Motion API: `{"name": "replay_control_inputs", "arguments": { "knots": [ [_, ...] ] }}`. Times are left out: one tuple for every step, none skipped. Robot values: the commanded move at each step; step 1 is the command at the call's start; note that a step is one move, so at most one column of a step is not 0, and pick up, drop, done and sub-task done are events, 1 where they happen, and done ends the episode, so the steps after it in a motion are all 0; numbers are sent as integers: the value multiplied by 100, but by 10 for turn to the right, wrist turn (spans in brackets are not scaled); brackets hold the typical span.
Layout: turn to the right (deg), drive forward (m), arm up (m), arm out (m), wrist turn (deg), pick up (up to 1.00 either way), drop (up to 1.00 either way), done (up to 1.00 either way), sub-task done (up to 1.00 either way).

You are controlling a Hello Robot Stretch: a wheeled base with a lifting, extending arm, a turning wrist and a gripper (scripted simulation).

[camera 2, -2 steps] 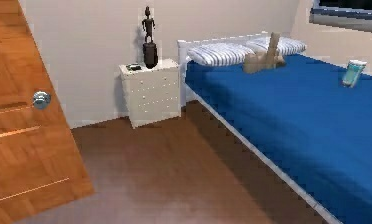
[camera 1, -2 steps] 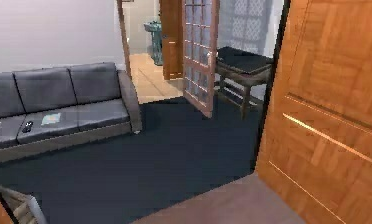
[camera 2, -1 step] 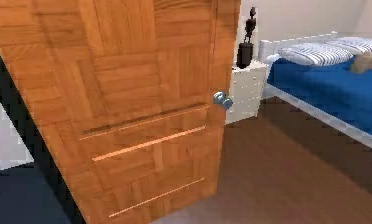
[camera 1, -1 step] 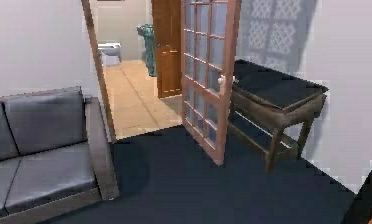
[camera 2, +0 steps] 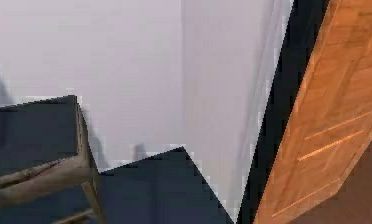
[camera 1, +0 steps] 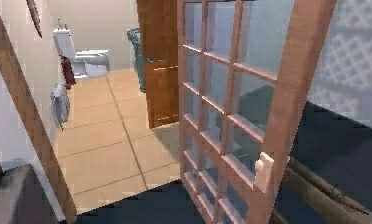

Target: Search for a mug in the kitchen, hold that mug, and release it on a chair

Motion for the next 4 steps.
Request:
{"name": "replay_control_inputs", "arguments": {
  "knots": [
    [-240,0,0,0,0,0,0,0,0],
    [0,100,0,0,0,0,0,0,0],
    [0,100,0,0,0,0,0,0,0],
    [0,55,0,0,0,0,0,0,0]
  ]
}}
